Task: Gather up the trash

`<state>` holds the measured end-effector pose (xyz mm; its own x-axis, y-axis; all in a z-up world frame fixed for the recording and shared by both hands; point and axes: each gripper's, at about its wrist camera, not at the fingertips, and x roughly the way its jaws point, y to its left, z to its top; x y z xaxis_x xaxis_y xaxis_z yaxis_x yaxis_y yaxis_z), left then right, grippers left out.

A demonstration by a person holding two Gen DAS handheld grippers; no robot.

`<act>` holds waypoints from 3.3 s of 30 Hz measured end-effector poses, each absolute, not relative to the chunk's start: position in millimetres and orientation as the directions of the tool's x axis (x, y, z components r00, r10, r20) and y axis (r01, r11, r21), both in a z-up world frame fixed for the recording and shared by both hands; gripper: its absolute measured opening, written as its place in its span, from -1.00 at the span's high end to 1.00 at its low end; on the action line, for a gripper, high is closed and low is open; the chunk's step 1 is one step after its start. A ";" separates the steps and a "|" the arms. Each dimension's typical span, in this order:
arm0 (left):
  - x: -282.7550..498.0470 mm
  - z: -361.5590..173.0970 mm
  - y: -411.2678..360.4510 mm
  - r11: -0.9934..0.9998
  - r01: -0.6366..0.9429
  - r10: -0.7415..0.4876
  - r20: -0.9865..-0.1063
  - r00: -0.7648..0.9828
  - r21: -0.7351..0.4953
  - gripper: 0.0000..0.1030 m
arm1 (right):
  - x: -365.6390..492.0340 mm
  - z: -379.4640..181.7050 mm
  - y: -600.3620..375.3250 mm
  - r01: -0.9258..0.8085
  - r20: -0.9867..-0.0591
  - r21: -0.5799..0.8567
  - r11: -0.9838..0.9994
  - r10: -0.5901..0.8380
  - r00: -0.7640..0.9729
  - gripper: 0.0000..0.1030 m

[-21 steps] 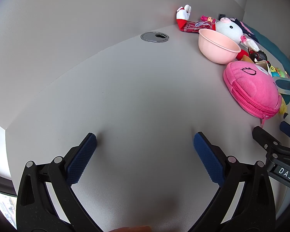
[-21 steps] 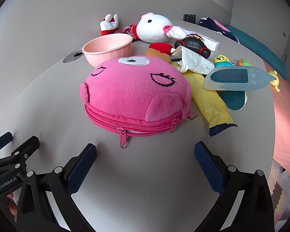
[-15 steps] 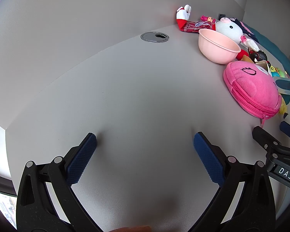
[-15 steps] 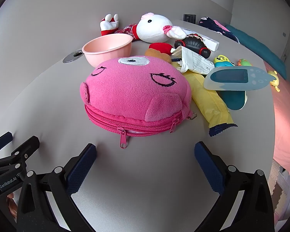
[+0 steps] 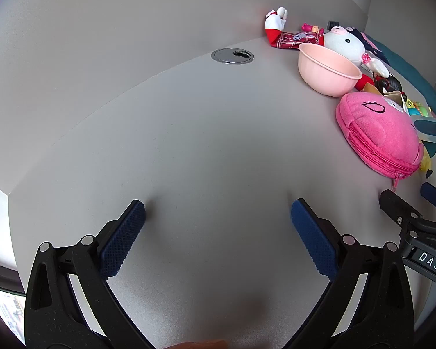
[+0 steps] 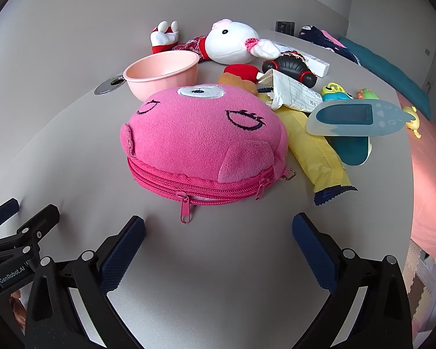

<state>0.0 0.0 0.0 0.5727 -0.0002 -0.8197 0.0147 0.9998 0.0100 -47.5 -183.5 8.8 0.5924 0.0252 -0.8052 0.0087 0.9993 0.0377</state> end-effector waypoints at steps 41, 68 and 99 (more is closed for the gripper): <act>2.5 0.0 -1.7 1.000 -0.011 0.014 -0.820 0.573 0.010 -0.89 | -47.1 8.6 -184.2 0.014 -0.805 0.038 0.999 0.022 0.592 -0.96; -7.0 22.7 -15.2 1.000 0.007 -0.027 -0.811 0.585 -0.028 -0.89 | -60.7 32.8 -212.0 -0.113 -0.768 0.150 0.982 0.188 0.612 -0.95; 69.3 24.8 -153.2 0.957 0.255 -0.261 -0.787 0.559 -0.136 -0.88 | -44.7 53.1 -355.2 -0.262 -0.720 0.205 0.943 0.327 0.612 -0.95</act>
<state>69.3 -153.2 24.8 0.5586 -0.2607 -0.7874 0.2553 0.9573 -0.1358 -44.7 -355.2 53.1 0.6118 0.3266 -0.7204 -0.2622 0.9430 0.2048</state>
